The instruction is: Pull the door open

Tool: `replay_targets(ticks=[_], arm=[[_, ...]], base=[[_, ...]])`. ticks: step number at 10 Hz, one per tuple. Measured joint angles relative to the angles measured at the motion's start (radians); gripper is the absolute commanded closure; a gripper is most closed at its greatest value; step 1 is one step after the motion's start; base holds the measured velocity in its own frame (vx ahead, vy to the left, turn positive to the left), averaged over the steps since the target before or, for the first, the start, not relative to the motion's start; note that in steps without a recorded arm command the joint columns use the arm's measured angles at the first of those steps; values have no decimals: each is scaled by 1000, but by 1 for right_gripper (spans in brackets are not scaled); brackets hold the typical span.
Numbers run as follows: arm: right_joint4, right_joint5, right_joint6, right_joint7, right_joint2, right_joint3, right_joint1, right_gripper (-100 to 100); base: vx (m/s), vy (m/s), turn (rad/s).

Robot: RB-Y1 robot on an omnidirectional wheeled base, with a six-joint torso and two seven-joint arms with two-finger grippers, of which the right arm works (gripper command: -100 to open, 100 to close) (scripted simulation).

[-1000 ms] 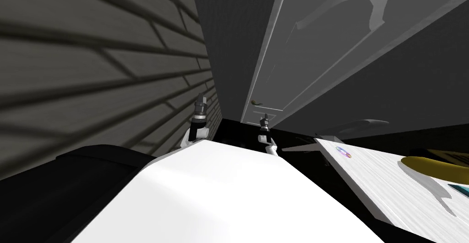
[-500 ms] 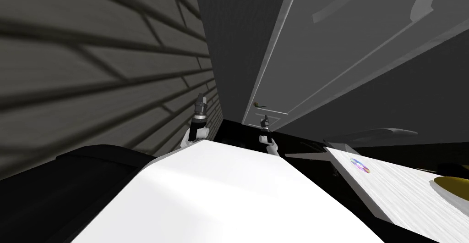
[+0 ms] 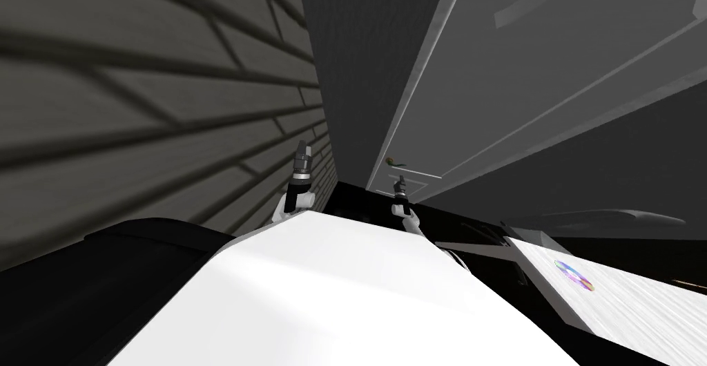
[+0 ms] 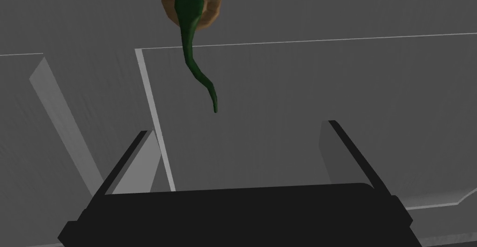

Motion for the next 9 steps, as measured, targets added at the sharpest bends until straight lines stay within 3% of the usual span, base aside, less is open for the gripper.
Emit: replay_targets(ticks=[3, 9], arm=[[44, -10, 12, 8, -15, -3, -11, -100], [163, -21, -4, 9, -34, -3, -56, -100]], base=[[82, 4, 35], [63, 0, 40]])
